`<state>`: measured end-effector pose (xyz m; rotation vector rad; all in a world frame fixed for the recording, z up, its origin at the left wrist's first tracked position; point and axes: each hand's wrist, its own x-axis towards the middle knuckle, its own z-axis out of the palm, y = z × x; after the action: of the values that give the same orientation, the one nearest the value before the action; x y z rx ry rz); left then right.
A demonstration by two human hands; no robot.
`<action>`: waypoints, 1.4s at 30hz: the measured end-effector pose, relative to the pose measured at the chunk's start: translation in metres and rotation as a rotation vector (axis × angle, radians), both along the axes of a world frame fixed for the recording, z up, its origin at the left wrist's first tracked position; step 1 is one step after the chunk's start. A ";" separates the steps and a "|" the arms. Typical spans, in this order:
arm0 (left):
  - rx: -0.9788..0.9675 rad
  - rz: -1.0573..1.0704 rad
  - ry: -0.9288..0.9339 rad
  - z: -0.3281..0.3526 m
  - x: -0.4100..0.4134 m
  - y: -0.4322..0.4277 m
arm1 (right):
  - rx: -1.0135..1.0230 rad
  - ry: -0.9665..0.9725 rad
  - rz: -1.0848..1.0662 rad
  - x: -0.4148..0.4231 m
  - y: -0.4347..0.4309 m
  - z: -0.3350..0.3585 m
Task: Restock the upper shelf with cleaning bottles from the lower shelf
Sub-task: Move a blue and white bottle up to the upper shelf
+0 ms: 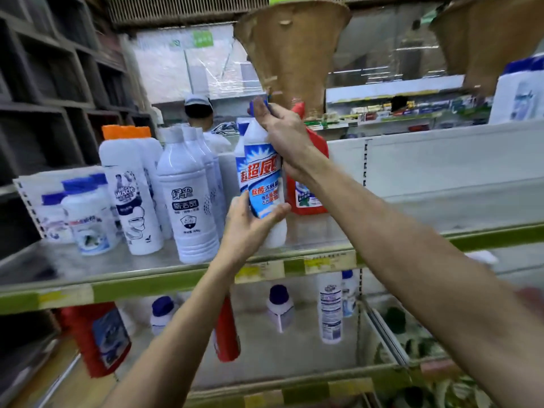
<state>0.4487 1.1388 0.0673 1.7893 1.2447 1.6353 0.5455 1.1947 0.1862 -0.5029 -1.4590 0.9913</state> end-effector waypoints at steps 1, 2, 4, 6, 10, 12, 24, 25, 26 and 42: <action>-0.005 0.016 0.007 0.000 -0.002 0.003 | 0.000 -0.002 0.009 -0.003 0.005 -0.003; -0.015 0.027 0.002 -0.002 -0.005 0.006 | -0.001 0.001 -0.002 -0.005 0.010 -0.006; -0.055 0.048 -0.023 -0.007 -0.008 0.009 | -0.014 0.010 -0.032 -0.009 0.018 -0.014; -0.094 0.057 -0.048 -0.012 -0.009 0.011 | -0.008 0.004 -0.050 -0.012 0.024 -0.022; -0.136 0.095 -0.061 -0.016 -0.008 0.016 | 0.004 0.009 -0.088 -0.017 0.034 -0.027; -0.140 0.119 -0.054 -0.015 -0.009 0.019 | 0.022 -0.010 -0.114 -0.020 0.038 -0.027; -0.099 0.223 -0.026 -0.023 -0.013 0.034 | 0.099 -0.142 -0.110 -0.028 0.049 -0.030; -0.095 0.223 -0.028 -0.025 -0.012 0.035 | 0.098 -0.139 -0.112 -0.028 0.048 -0.030; -0.087 0.226 -0.031 -0.026 -0.012 0.036 | 0.093 -0.132 -0.112 -0.029 0.050 -0.030; 0.216 0.199 -0.172 -0.083 -0.006 -0.068 | -0.057 0.365 0.094 0.053 -0.057 -0.144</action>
<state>0.4429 1.0710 -0.0152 1.6441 1.2410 2.0575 0.5989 1.1375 0.0420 -0.2773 -1.1377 1.1362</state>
